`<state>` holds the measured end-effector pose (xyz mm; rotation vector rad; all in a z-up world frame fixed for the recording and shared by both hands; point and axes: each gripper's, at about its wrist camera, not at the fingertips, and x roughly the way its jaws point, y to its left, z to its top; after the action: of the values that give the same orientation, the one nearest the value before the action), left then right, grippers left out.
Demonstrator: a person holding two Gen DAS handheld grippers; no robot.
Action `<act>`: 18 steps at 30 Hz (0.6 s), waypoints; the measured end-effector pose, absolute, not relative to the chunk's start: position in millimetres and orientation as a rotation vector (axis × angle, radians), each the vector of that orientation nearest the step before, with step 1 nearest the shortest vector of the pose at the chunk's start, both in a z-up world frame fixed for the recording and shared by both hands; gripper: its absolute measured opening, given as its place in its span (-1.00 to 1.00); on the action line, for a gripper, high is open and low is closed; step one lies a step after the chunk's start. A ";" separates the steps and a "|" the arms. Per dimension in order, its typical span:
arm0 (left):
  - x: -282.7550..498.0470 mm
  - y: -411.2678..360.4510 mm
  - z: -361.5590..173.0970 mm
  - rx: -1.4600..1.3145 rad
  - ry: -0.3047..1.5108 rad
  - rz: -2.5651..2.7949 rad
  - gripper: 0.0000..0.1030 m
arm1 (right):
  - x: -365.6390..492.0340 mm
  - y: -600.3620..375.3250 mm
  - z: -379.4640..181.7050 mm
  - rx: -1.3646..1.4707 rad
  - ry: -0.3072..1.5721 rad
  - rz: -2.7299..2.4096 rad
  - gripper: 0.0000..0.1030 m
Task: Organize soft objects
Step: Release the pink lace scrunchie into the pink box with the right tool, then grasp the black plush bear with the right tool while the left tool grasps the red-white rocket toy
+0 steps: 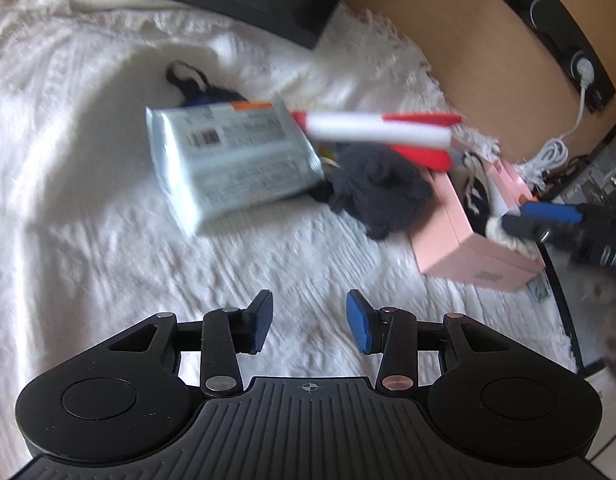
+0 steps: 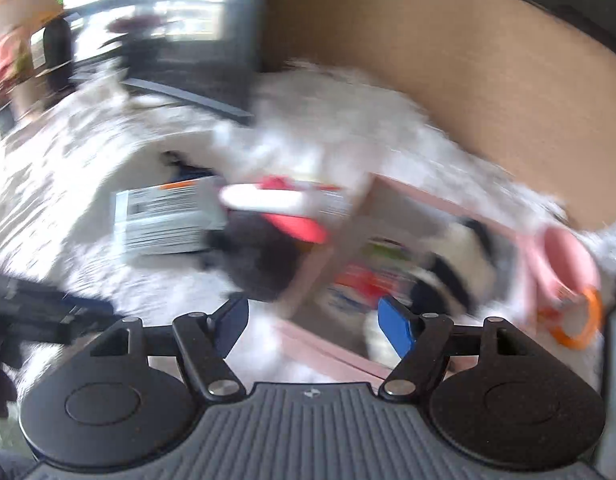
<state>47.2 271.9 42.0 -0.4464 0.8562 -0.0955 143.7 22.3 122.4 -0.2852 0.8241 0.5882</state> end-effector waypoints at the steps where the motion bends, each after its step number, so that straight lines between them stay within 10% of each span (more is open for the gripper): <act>1: 46.4 275.3 44.0 -0.438 0.848 -0.089 -0.14 | 140.1 35.9 117.5 -0.311 0.812 0.606 0.40; 18: 39.2 334.6 43.3 -0.329 0.861 -0.031 -0.14 | 167.1 137.8 32.5 -0.621 0.736 0.474 0.35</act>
<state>39.2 334.6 43.3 -0.3292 0.8605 -0.0308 167.1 137.8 32.5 -0.6208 0.7357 0.4741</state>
